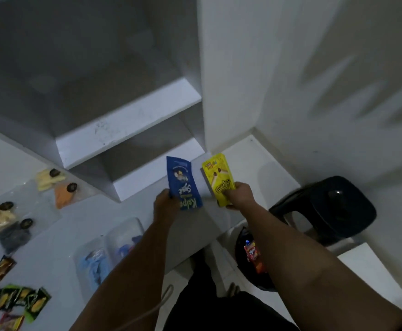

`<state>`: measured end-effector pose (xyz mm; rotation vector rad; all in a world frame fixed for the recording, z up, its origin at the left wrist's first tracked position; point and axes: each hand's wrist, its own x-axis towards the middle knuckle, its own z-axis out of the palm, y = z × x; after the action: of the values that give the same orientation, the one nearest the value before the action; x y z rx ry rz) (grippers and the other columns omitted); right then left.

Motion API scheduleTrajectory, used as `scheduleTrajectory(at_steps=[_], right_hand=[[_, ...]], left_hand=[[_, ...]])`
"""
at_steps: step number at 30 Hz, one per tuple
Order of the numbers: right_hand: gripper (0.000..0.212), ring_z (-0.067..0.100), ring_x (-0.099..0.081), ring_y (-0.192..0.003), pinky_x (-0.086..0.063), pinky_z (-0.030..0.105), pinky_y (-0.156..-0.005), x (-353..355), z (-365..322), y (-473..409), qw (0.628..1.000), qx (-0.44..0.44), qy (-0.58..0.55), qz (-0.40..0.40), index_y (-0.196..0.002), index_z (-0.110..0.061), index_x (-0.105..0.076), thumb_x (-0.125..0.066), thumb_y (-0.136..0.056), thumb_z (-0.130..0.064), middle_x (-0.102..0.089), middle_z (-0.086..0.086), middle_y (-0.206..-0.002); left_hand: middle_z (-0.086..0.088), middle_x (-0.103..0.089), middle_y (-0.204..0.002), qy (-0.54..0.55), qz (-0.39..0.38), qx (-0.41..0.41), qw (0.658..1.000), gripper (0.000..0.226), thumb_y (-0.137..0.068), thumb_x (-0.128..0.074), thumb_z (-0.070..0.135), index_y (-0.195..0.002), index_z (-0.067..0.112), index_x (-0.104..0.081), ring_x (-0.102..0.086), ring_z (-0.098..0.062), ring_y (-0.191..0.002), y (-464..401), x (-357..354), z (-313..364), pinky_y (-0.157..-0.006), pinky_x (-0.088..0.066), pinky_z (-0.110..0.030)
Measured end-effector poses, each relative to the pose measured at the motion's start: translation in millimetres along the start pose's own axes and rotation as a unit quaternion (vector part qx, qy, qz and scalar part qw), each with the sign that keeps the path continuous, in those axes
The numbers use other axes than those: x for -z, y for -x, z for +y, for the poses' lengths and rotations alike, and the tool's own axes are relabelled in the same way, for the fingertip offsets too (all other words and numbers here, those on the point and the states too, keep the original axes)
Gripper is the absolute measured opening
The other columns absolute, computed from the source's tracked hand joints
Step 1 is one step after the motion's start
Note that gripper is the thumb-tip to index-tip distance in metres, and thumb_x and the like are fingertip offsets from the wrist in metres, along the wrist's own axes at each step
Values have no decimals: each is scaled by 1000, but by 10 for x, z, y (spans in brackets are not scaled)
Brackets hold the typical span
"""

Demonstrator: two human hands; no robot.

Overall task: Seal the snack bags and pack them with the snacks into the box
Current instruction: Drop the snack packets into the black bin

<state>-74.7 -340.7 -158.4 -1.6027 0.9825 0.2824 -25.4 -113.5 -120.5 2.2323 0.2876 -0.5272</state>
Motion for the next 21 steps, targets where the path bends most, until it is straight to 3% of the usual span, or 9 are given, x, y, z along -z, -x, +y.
scheduleTrajectory(at_steps=[3, 5, 9, 11, 14, 17, 21], right_hand=[[15, 40, -73, -88, -63, 59, -71, 432, 366, 201, 1000, -8, 10, 28, -89, -9, -69, -79, -79, -16, -72, 23, -97], [22, 38, -73, -84, -63, 56, -74, 727, 652, 351, 998, -11, 27, 53, -87, -7, -69, -80, -73, -21, -74, 20, -91], [35, 30, -72, -81, -61, 38, -60, 1266, 1257, 704, 994, -33, 32, 99, -102, -6, -69, -73, -70, -20, -75, 18, -98], [42, 28, -69, -86, -56, 35, -66, 1476, 1550, 898, 991, -50, 28, 118, -112, -5, -67, -74, -73, -20, -74, 16, -105], [45, 36, -68, -100, -57, 42, -81, 1682, 1986, 1162, 985, -96, -1, 143, -117, -11, -62, -75, -76, -25, -70, 14, -111], [48, 41, -66, -105, -57, 45, -83, 1783, 2374, 1350, 980, -139, -21, 141, -123, -12, -58, -75, -79, -22, -65, 14, -110], [47, 43, -71, -99, -61, 59, -82, 1819, 2961, 1248, 973, -187, -78, 114, -110, -19, -55, -73, -67, -26, -68, 19, -114]], left_hand=[[-15, -72, -103, 1, -47, -24, 999, 16, -94, -58, 14, -101, 4, -68, -70, -32, -92, 290, -267, 91, -80, -61, -45], [-17, -73, -104, -11, -80, -50, 996, 17, -93, -60, 14, -103, 4, -69, -71, -32, -91, 455, -468, 159, -82, -62, -51], [-13, -74, -102, -26, -156, -80, 984, 16, -95, -62, 15, -104, 5, -69, -73, -29, -91, 780, -862, 328, -86, -61, -50], [-13, -74, -103, -38, -189, -80, 978, 17, -96, -62, 14, -108, 4, -68, -73, -30, -92, 949, -1043, 372, -85, -62, -48], [-17, -73, -105, -75, -222, -73, 969, 20, -94, -59, 8, -110, -1, -68, -72, -35, -94, 1140, -1337, 326, -81, -62, -44], [-22, -73, -104, -114, -268, -58, 955, 14, -95, -58, 9, -99, -1, -67, -72, -39, -93, 1298, -1656, 180, -80, -62, -52], [-19, -69, -96, -106, -308, -2, 945, 13, -99, -58, 15, -89, 8, -63, -70, -43, -95, 1561, -2051, 46, -78, -61, -57]])
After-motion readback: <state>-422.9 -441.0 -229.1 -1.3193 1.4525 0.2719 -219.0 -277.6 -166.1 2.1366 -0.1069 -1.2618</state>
